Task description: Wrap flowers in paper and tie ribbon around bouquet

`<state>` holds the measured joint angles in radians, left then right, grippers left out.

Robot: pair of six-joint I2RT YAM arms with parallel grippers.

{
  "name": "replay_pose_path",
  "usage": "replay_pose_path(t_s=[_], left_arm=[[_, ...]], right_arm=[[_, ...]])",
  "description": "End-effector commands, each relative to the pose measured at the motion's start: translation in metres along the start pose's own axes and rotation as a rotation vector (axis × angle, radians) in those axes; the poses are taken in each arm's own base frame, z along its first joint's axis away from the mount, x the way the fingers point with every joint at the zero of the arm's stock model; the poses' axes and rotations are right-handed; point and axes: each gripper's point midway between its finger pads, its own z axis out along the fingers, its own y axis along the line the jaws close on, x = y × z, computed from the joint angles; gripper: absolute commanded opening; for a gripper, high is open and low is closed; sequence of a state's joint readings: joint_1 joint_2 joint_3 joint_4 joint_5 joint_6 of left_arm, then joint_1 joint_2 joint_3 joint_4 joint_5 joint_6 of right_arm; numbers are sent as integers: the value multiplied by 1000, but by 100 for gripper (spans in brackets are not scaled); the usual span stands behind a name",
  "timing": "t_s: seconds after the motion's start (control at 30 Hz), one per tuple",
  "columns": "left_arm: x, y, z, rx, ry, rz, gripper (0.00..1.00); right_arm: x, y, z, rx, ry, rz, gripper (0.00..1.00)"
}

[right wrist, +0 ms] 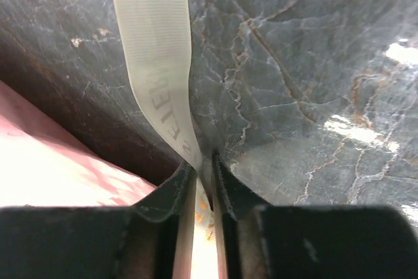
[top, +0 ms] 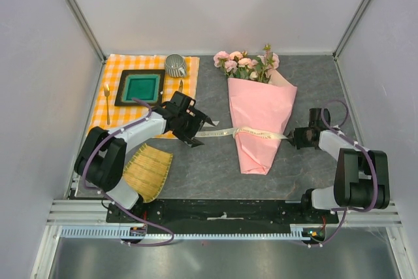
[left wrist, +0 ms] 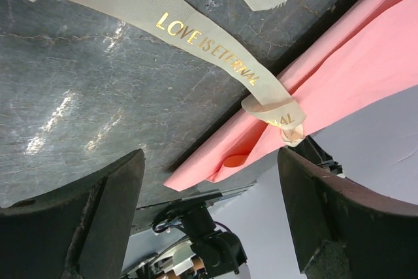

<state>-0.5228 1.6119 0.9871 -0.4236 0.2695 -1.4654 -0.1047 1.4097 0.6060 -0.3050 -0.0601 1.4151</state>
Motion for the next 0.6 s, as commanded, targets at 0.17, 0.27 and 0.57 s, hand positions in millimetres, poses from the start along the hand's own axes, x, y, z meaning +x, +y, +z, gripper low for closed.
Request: replay_pose_path(t_s=[0.17, 0.27, 0.57], left_arm=[[-18, 23, 7, -67, -78, -33, 95], [-26, 27, 8, -89, -112, -5, 99], [-65, 45, 0, -207, -316, 169, 99]], right_arm=[[-22, 1, -23, -34, -137, -88, 0], [-31, 32, -62, -151, -211, -282, 0], [-36, 84, -160, -407, -353, -641, 0]])
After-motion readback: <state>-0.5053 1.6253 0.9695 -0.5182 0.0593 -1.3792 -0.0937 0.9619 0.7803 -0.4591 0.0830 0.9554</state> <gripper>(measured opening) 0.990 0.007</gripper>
